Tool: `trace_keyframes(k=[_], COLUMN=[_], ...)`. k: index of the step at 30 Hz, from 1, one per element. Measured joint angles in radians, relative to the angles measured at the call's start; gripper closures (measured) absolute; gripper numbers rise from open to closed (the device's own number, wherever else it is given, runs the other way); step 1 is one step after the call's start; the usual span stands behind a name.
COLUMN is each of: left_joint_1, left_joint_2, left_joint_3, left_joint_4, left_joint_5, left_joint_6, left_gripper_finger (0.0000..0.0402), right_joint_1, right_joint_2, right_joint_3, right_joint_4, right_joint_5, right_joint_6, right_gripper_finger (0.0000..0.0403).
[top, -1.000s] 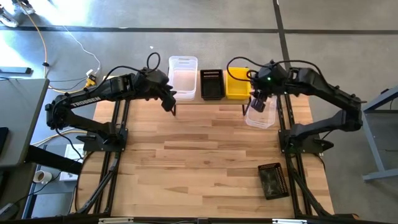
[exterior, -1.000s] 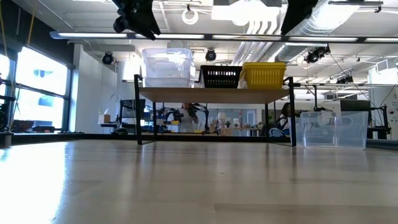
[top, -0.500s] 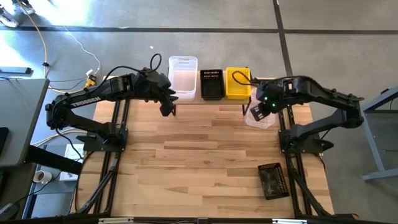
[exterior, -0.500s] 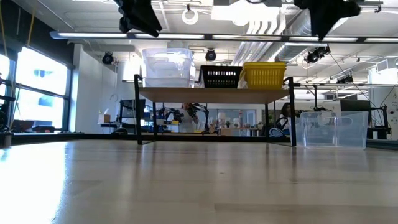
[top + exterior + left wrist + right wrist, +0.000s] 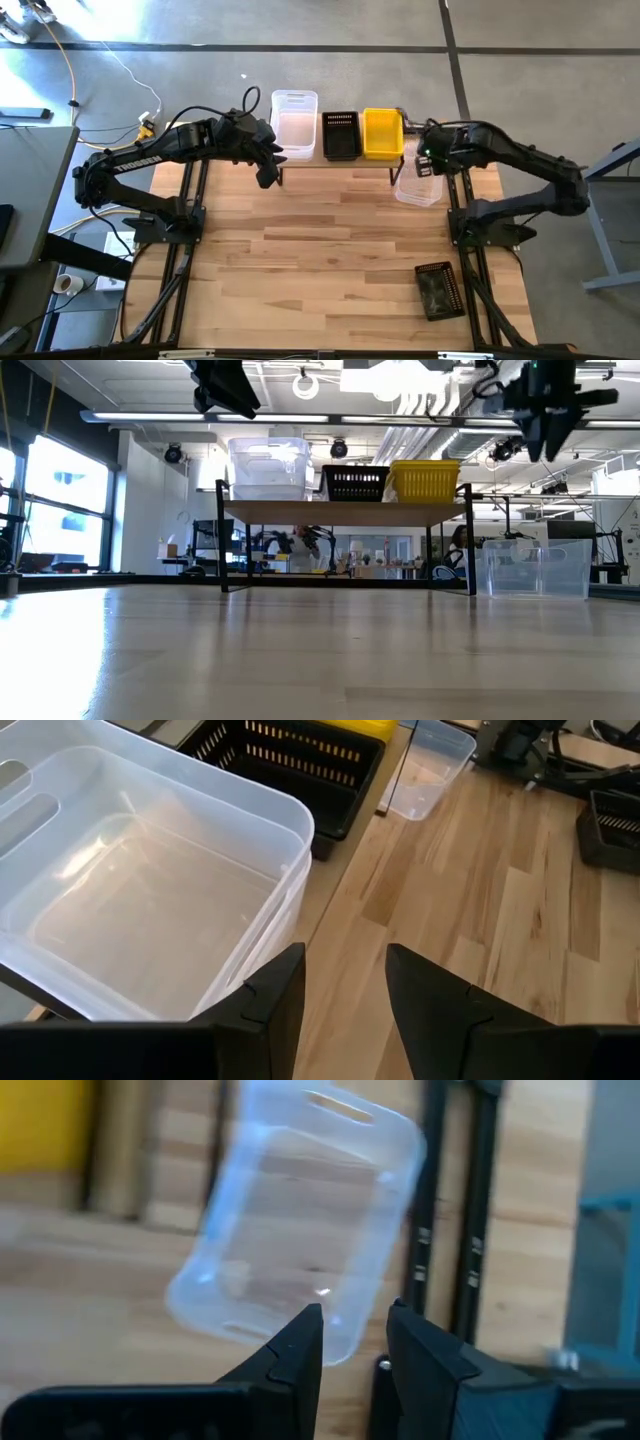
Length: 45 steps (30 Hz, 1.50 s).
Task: Stack baskets on shelf by color
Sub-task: Stack the transparent bin on top of the transparent bin
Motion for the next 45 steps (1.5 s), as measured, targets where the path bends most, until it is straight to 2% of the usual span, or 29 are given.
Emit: trace_keyframes(k=[5,13,21,27,34,45], left_joint_1=[0.0,0.0,0.0,0.0,0.0,0.0], left_joint_2=[0.0,0.0,0.0,0.0,0.0,0.0], left_joint_3=[0.0,0.0,0.0,0.0,0.0,0.0], left_joint_4=[-0.001,-0.001,-0.001,-0.001,-0.001,-0.001], left_joint_5=[0.0,-0.002,-0.004,-0.005,-0.01,-0.012], left_joint_6=[0.0,-0.001,-0.001,0.0,0.0,0.0], left_gripper_finger=[0.0271,0.0271,0.0271,0.0271,0.0271,0.0271], right_joint_1=[-0.159,-0.386,-0.538,-0.584,-0.585,-0.584], right_joint_2=[-0.051,-0.064,-0.064,-0.063,-0.063,-0.063], right_joint_3=[-0.101,-0.236,-0.373,-0.459,-0.558,-0.651], right_joint_4=[0.054,0.285,0.43,0.498,0.573,0.652], right_joint_5=[-0.024,-0.095,-0.156,-0.184,-0.206,-0.271], right_joint_6=[-0.028,-0.183,-0.237,-0.228,-0.173,-0.15], right_gripper_finger=[0.0302,0.0302,0.0302,0.0302,0.0305,0.034])
